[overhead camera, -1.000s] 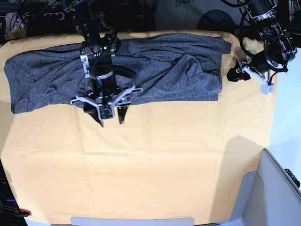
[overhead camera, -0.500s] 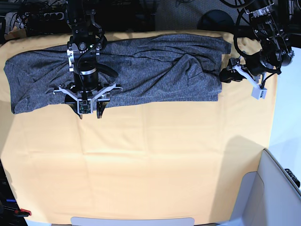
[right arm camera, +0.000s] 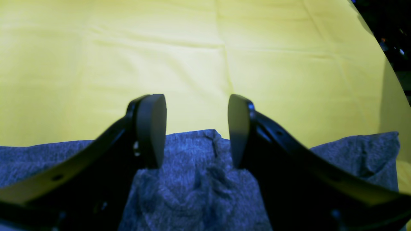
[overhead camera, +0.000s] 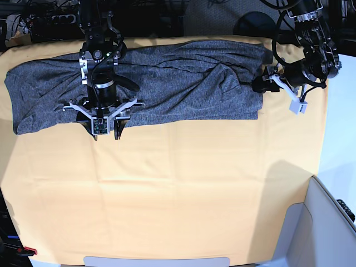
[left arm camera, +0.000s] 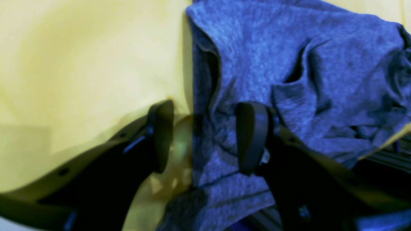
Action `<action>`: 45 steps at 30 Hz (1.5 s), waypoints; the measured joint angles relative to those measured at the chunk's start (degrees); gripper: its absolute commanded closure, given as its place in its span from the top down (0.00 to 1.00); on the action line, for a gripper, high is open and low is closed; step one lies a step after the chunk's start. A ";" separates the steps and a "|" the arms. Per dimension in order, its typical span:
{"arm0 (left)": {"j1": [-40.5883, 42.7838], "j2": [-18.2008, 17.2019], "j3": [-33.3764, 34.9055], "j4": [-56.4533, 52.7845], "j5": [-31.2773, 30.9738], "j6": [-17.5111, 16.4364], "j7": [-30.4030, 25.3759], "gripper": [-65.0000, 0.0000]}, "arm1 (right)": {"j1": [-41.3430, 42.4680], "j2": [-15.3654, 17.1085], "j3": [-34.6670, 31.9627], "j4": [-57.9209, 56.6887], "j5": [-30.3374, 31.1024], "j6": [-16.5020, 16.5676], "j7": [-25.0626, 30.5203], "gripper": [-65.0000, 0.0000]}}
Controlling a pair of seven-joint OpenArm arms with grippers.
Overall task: Fold the T-shirt properly
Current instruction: 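Release the shirt edge with the left gripper and lift it, then grasp the shirt end with the left gripper and fold it toward the right gripper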
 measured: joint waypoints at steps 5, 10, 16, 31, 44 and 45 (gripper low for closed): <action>-0.04 -0.13 -0.15 -2.19 -1.81 -0.17 -1.05 0.49 | 0.00 -0.02 0.00 0.00 0.00 0.02 0.00 0.47; 0.85 -0.13 -0.13 -1.99 -1.88 -0.20 -1.88 0.49 | -0.02 -0.02 0.00 0.00 0.00 0.02 0.00 0.47; 0.85 -0.13 -0.13 -1.97 -1.88 -0.22 -1.86 0.43 | -0.02 -0.02 0.00 -0.02 0.00 0.02 -0.02 0.47; 0.87 -0.61 4.50 -1.77 -2.82 -0.61 -1.97 0.47 | -0.02 -0.02 -0.11 -0.02 0.02 0.02 -0.02 0.47; 1.11 -0.33 9.29 -2.10 -9.55 -0.61 -1.16 0.47 | -0.76 -0.02 -0.11 -0.02 0.04 0.02 0.00 0.47; 1.11 -0.33 9.29 -2.12 -9.57 -0.61 -1.16 0.47 | -0.74 -0.02 -0.11 -0.02 0.04 0.02 0.00 0.47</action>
